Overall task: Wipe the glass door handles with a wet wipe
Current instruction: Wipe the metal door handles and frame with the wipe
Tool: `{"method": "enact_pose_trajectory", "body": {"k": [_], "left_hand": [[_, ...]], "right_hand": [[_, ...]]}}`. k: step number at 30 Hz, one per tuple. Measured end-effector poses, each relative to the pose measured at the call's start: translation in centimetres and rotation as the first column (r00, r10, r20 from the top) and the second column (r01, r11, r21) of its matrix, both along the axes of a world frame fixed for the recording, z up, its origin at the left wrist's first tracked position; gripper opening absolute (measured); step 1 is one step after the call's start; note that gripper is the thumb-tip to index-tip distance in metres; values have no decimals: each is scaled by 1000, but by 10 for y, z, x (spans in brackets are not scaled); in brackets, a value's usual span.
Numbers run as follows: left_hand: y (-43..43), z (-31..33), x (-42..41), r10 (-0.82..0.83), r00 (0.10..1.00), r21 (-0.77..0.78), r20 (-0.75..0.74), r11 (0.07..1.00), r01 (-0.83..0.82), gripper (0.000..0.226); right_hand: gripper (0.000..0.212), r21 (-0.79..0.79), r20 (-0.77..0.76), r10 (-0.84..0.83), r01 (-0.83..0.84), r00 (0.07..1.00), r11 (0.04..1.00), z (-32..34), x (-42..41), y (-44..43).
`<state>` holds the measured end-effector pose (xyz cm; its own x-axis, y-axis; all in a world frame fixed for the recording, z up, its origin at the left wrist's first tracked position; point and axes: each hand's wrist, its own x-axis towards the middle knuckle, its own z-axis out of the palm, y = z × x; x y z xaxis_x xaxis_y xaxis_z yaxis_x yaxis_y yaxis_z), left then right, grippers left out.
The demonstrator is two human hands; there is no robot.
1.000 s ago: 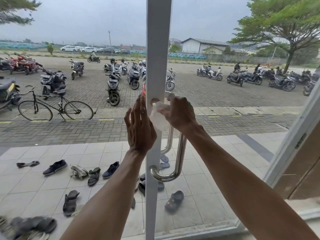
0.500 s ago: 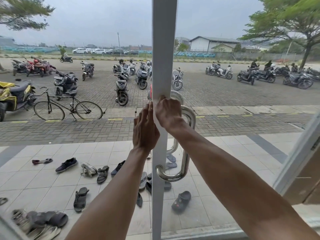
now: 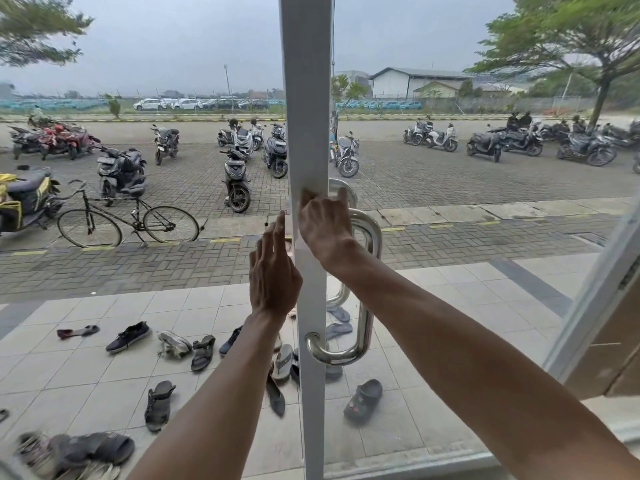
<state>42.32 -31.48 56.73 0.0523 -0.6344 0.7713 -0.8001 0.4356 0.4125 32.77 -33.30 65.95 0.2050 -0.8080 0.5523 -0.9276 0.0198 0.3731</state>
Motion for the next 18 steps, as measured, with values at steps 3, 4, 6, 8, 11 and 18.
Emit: {"method": "enact_pose_trajectory", "body": {"k": [3,4,6,8,11,18], "left_hand": [[-3,-3,2,14,1000,-36,-20,999,-15,61],[-4,-2,1,10,1000,-44,-19,999,-11,58],[-7,-1,0,-5,1000,-55,-4,998,5,56],[-11,1,-3,-26,1000,-72,2,997,26,55],[-14,9,-12,-68,998,-123,3,990,68,52],[-18,20,-29,-156,984,-171,85,971,169,54]], "right_hand": [[16,-104,32,87,-83,996,991,-9,-23,7],[19,-134,49,110,-103,993,986,-12,-29,8],[29,-166,84,143,-128,986,978,-18,-40,11],[33,-214,104,140,-115,985,970,-26,-50,14],[22,-243,164,86,-44,983,969,-39,-69,19],[30,-339,578,264,-67,773,938,-78,-79,17]]}}
